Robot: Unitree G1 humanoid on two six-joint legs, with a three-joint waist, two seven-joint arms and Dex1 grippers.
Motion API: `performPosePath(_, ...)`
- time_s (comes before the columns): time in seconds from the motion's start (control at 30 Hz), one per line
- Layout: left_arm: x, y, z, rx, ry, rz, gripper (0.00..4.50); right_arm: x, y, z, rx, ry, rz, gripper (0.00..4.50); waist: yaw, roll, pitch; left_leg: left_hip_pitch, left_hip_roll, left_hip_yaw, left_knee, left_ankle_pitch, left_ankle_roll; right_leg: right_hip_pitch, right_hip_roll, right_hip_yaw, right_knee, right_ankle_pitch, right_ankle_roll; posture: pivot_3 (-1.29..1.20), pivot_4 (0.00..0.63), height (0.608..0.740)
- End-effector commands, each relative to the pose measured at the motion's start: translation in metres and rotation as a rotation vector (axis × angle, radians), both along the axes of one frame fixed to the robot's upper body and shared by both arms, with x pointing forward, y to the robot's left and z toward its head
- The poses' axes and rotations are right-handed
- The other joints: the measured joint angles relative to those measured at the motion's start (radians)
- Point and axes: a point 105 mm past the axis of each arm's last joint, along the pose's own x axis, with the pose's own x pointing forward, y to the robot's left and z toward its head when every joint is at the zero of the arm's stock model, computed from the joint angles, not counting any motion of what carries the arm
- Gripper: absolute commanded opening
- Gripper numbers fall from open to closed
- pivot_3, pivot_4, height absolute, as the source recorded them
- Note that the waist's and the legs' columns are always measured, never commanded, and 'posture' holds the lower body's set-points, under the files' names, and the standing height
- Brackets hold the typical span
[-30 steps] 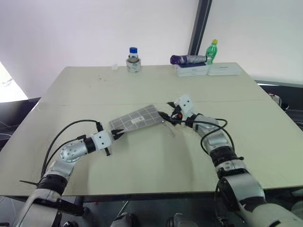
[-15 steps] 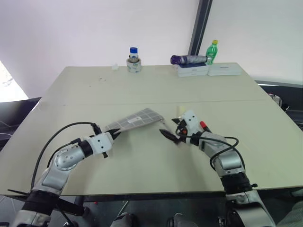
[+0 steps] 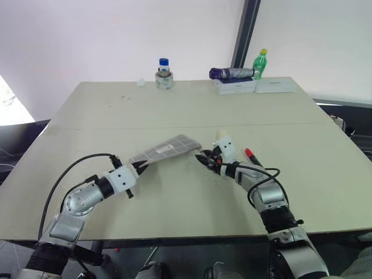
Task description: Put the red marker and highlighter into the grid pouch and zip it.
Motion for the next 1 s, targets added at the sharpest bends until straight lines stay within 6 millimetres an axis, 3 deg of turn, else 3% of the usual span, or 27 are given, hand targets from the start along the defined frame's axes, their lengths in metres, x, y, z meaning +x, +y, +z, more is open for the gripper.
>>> performPosePath(0.03, -0.002, 0.002, 0.015, -0.006, -0.051, -0.004, 0.00, 0.001, 0.007, 0.014, 0.013, -0.056, 0.024, 0.05, 0.000, 0.000, 0.000, 0.000, 0.000, 0.000, 0.000, 0.000, 0.000, 0.000, 0.000, 0.000, 0.000, 0.000, 0.000, 0.00, 0.150, 0.740)
performPosePath(0.13, -0.002, 0.003, 0.015, -0.024, -0.047, 0.005, 0.00, -0.006, 0.014, 0.014, -0.054, -0.091, 0.079, 0.05, -0.002, 0.000, 0.000, 0.000, 0.000, 0.000, 0.000, 0.000, 0.000, 0.000, 0.000, 0.000, 0.000, 0.000, 0.000, 0.00, 0.150, 0.740)
performPosePath(0.27, -0.006, -0.004, 0.008, -0.020, -0.026, -0.025, 0.00, -0.020, 0.043, 0.010, -0.148, -0.151, 0.176, 0.05, -0.004, 0.000, 0.000, 0.000, 0.000, 0.000, -0.001, 0.000, 0.000, 0.000, 0.000, 0.000, 0.000, 0.000, 0.000, 0.00, 0.150, 0.740)
performPosePath(0.47, -0.004, -0.008, 0.006, -0.020, -0.022, -0.014, 0.00, -0.029, 0.068, 0.022, -0.183, -0.227, 0.252, 0.05, 0.000, 0.000, 0.000, 0.000, 0.000, 0.000, -0.001, 0.000, 0.000, -0.001, 0.000, 0.000, 0.000, 0.000, 0.000, 0.00, 0.150, 0.740)
performPosePath(0.67, 0.000, -0.021, 0.000, -0.029, -0.007, -0.011, 0.00, -0.057, 0.101, 0.034, -0.198, -0.309, 0.428, 0.05, -0.001, 0.000, 0.000, 0.000, 0.000, 0.000, 0.000, 0.000, 0.000, 0.000, 0.000, 0.000, 0.000, 0.000, 0.000, 0.00, 0.150, 0.740)
performPosePath(0.9, 0.010, -0.034, -0.002, -0.028, -0.013, -0.021, 0.00, -0.079, 0.127, 0.032, -0.256, -0.382, 0.589, 0.05, 0.002, -0.001, -0.001, 0.000, 0.000, 0.000, 0.000, 0.000, 0.000, 0.000, 0.000, 0.000, 0.000, 0.000, 0.000, 0.00, 0.150, 0.740)
performPosePath(1.0, 0.013, -0.038, 0.001, -0.033, -0.025, -0.032, 0.00, -0.077, 0.134, 0.040, -0.238, -0.402, 0.588, 0.05, 0.001, -0.002, -0.001, 0.000, 0.000, 0.000, 0.000, 0.000, 0.000, 0.000, 0.000, 0.000, 0.000, 0.000, 0.000, 0.00, 0.150, 0.740)
